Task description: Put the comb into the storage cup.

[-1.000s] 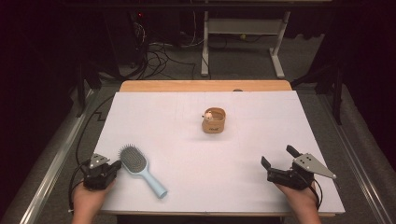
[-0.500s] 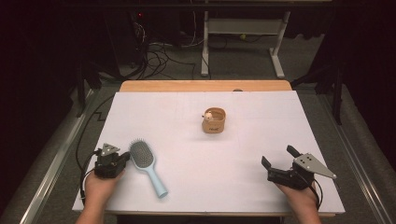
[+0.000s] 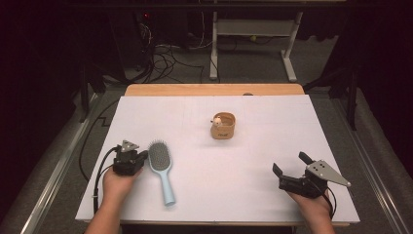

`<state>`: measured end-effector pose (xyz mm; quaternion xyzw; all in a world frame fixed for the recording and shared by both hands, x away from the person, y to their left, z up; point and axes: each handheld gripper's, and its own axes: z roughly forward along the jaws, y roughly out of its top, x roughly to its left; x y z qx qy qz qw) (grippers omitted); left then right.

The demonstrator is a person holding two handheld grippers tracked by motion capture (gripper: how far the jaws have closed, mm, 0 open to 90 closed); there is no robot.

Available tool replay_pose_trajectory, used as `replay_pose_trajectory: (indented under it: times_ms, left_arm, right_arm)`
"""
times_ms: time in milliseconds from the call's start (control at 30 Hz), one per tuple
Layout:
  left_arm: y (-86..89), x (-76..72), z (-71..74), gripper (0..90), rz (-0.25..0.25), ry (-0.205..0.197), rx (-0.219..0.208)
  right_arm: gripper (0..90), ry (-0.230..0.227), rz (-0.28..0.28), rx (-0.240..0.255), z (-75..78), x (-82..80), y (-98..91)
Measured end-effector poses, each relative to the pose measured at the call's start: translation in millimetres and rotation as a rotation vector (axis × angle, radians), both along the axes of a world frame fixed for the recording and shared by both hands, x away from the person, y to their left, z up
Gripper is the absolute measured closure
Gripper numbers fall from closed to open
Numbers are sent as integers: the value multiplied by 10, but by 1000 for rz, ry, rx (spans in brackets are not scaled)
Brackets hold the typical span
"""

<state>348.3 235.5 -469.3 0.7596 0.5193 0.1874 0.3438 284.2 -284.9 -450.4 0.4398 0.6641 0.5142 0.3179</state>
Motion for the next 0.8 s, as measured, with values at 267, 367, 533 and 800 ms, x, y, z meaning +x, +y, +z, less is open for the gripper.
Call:
replay_pose_trajectory:
  times_ms: [267, 367, 533, 800]
  left_arm:
    - [-142, 97, -34, 900, -30, 3, -26]
    - [-262, 144, 16, 900, -69, -8, -11]
    - [-407, 169, 31, 900, -110, -12, -24]
    - [-539, 156, 7, 900, -158, -8, -16]
  right_arm:
    - [2, 1, 4, 1, -3, 2, 0]
    - [2, 2, 5, -1, -6, 6, 3]
    - [2, 1, 5, 1, -4, 4, -1]
    - [2, 1, 8, -1, -6, 4, 1]
